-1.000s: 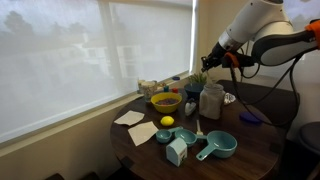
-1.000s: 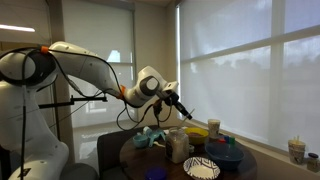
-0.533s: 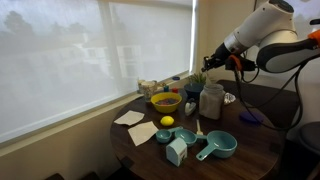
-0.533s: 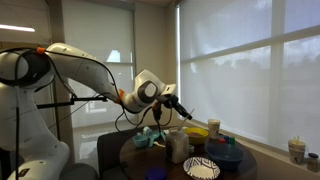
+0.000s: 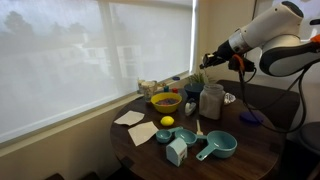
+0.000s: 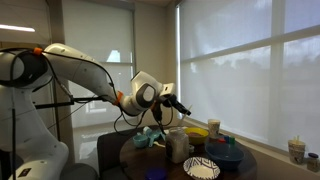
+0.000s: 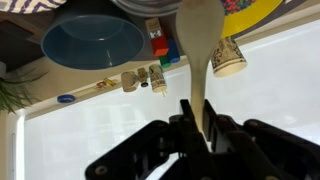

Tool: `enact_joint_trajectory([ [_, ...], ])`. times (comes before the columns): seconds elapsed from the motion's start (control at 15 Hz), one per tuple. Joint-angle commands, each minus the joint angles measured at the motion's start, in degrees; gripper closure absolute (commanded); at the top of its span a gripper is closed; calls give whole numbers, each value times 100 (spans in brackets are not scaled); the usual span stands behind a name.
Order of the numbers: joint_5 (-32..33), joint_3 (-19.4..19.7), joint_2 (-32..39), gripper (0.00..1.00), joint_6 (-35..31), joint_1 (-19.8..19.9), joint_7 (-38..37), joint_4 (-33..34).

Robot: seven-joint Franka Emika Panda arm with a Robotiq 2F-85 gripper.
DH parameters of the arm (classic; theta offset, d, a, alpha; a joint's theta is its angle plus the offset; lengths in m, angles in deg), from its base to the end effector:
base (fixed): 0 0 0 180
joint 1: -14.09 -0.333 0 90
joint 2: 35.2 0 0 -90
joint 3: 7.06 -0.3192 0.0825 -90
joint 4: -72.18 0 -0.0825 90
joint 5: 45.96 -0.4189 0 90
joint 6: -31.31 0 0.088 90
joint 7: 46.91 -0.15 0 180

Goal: Remove the spoon from the glass container and put it on the table

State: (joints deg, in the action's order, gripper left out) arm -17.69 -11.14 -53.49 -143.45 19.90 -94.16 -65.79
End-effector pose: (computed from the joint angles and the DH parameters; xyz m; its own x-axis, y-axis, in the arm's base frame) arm 0.5531 0.0202 0.5036 0.5107 -0.3263 0.7954 -0.2501 -0.9415 -0.2257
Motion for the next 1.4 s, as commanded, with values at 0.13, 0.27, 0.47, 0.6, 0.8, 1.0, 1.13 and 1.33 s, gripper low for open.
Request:
enact_joint_trajectory([
  [0.13,-332,613,-215,97,-319,-655,606,-233],
  [0.27,-221,660,-258,97,-266,-637,604,-198],
  [0.47,-94,668,-314,97,-346,-543,598,-182],
  [0.6,-2,628,-346,97,-560,-432,560,-166],
  [0.8,-69,705,-410,97,-607,-544,627,-197],
  [1.0,-71,680,-419,97,-525,-475,608,-178],
  [1.13,-119,712,-420,97,-429,-478,589,-138],
  [1.33,-339,836,-443,97,-4,-620,531,-42],
])
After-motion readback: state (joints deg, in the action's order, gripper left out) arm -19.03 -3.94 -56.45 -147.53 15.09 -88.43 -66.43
